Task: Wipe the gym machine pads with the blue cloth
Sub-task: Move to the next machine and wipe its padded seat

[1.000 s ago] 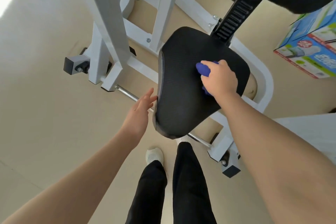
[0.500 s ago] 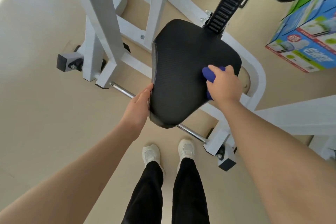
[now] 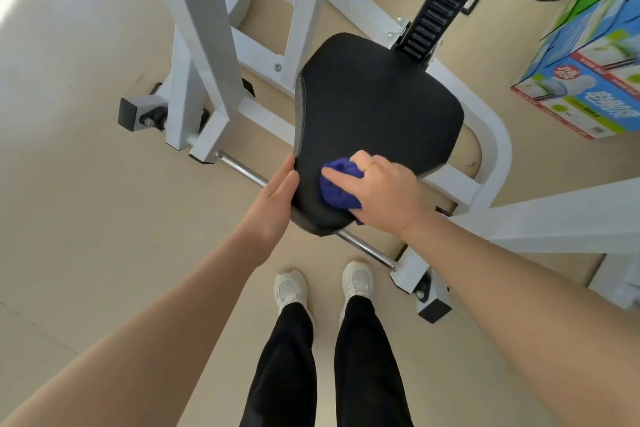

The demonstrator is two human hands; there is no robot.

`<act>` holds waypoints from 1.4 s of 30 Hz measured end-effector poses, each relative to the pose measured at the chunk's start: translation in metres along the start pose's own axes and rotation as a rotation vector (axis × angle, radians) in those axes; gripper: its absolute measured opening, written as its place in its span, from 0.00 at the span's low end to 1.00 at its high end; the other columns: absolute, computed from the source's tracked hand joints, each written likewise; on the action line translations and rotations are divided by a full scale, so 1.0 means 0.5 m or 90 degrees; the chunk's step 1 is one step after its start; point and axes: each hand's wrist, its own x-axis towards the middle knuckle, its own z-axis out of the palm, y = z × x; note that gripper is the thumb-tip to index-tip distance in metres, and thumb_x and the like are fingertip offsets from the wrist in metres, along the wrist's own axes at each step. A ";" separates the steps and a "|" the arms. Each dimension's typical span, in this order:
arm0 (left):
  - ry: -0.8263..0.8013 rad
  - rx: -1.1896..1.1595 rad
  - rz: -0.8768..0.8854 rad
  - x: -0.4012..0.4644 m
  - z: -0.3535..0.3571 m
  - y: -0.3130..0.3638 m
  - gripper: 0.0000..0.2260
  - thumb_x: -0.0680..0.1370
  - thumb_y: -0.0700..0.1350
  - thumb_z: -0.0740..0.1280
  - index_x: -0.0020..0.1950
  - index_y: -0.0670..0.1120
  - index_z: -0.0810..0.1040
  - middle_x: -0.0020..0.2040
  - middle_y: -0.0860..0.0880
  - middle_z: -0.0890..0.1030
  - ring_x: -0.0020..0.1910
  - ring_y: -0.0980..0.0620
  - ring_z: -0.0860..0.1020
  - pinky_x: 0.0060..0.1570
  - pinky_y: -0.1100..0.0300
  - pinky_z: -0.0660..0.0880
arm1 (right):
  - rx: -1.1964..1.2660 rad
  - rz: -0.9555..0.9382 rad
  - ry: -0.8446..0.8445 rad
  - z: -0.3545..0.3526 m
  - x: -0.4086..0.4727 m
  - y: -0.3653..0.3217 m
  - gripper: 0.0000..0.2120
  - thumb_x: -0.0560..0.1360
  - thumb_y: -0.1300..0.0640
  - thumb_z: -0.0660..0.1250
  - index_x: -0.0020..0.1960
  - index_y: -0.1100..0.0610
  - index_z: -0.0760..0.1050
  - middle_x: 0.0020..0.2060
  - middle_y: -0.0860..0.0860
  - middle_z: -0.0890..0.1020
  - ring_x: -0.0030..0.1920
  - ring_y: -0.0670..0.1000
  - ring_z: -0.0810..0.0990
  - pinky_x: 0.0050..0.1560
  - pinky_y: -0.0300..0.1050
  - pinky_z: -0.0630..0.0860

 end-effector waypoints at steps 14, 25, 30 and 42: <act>0.072 0.156 0.026 0.012 0.020 -0.039 0.12 0.80 0.47 0.50 0.61 0.53 0.68 0.58 0.52 0.74 0.54 0.53 0.71 0.48 0.61 0.67 | 1.083 0.921 0.213 0.099 -0.056 -0.172 0.11 0.69 0.63 0.56 0.51 0.61 0.69 0.39 0.60 0.76 0.32 0.56 0.72 0.32 0.44 0.68; 0.155 0.251 0.058 0.032 0.039 -0.023 0.11 0.78 0.37 0.55 0.60 0.42 0.69 0.58 0.56 0.63 0.52 0.58 0.65 0.50 0.62 0.62 | 1.117 1.060 0.395 0.014 -0.043 0.074 0.07 0.77 0.64 0.58 0.53 0.54 0.65 0.44 0.55 0.74 0.34 0.48 0.72 0.31 0.38 0.73; 0.276 0.252 0.070 0.048 0.078 0.018 0.19 0.77 0.34 0.52 0.67 0.42 0.67 0.65 0.51 0.67 0.63 0.54 0.65 0.62 0.63 0.61 | 1.081 1.009 0.205 0.018 -0.035 -0.067 0.08 0.74 0.66 0.55 0.51 0.57 0.64 0.32 0.55 0.71 0.19 0.51 0.65 0.20 0.35 0.64; 0.204 0.440 0.117 0.118 0.140 0.072 0.18 0.80 0.41 0.57 0.70 0.50 0.67 0.77 0.50 0.52 0.76 0.49 0.47 0.74 0.50 0.48 | 0.911 1.005 0.311 0.007 -0.043 0.245 0.13 0.76 0.68 0.54 0.55 0.56 0.71 0.33 0.51 0.69 0.29 0.50 0.65 0.30 0.39 0.64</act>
